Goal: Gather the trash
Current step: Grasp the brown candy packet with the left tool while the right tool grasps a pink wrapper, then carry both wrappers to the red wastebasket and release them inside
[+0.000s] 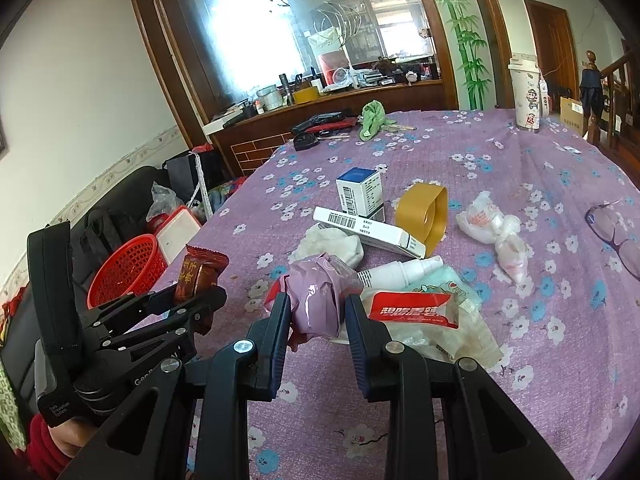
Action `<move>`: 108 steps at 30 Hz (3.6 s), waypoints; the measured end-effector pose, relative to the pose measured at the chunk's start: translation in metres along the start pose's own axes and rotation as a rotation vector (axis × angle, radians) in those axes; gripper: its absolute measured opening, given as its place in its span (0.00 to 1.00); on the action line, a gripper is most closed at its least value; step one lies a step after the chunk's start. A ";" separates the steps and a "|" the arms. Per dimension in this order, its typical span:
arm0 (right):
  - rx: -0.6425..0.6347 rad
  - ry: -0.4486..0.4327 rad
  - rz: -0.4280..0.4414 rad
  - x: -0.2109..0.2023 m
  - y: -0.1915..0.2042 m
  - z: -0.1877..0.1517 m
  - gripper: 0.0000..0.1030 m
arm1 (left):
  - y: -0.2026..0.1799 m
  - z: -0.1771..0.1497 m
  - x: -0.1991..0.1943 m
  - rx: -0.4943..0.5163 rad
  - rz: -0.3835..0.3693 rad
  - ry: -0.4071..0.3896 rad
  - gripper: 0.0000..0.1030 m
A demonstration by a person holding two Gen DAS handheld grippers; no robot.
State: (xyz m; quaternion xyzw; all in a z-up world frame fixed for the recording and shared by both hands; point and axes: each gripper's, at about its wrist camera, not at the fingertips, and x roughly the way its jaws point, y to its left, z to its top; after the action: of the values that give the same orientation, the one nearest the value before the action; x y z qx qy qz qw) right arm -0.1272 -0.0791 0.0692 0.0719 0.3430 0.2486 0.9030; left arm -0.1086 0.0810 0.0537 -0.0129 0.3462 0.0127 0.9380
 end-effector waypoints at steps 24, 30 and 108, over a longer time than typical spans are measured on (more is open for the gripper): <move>-0.009 0.007 -0.001 0.004 0.008 -0.001 0.29 | 0.000 0.000 -0.004 0.012 0.042 -0.022 0.34; -0.013 0.009 -0.001 0.004 0.009 0.000 0.29 | 0.003 0.000 -0.005 0.004 0.043 -0.026 0.34; -0.245 0.202 0.268 0.139 0.227 0.065 0.56 | 0.260 -0.023 -0.073 -0.390 0.356 -0.141 0.70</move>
State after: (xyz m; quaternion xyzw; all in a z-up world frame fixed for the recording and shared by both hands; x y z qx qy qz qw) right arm -0.0863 0.1892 0.1054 -0.0188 0.3866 0.4123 0.8247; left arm -0.1872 0.3394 0.0798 -0.1313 0.2680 0.2447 0.9225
